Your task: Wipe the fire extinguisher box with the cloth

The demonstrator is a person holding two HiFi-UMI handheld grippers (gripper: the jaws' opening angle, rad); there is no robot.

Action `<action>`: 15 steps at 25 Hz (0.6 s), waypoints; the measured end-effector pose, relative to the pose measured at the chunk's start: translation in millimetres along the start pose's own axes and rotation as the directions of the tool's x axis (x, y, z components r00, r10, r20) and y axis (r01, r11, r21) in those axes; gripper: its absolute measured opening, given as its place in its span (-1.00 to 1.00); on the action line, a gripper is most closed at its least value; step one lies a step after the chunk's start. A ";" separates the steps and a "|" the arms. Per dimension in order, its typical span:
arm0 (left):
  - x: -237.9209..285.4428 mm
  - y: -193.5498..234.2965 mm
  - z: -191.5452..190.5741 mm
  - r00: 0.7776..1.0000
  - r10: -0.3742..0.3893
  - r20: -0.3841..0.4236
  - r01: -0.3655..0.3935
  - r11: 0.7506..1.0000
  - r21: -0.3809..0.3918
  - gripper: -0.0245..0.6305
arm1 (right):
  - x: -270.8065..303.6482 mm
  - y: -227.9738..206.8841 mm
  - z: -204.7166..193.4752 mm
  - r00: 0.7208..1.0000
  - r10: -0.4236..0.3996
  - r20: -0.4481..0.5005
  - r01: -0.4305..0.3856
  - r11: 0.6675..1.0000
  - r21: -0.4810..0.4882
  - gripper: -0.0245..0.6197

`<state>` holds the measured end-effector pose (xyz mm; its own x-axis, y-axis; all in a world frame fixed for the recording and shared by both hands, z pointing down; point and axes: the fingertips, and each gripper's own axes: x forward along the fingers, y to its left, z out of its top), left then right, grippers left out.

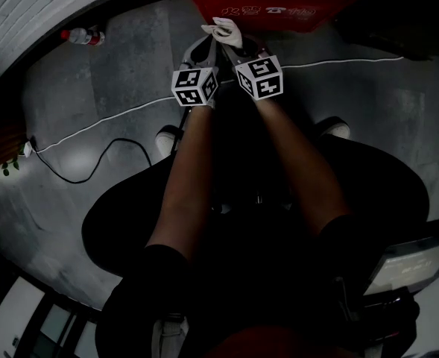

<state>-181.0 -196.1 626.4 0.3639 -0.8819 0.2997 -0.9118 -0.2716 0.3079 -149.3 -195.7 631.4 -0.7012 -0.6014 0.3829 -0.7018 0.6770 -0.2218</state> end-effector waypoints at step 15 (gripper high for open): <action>49.6 -34.2 6.3 0.999 -0.051 0.002 0.051 0.998 0.025 -0.93 | -4.1 -60.0 6.1 0.996 -0.089 -0.007 0.089 0.995 0.043 -0.55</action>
<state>-132.9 -232.9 625.0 0.4095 -0.8678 0.2816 -0.8967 -0.3259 0.2997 -105.1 -236.4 637.7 -0.6354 -0.6558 0.4077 -0.7660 0.6021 -0.2252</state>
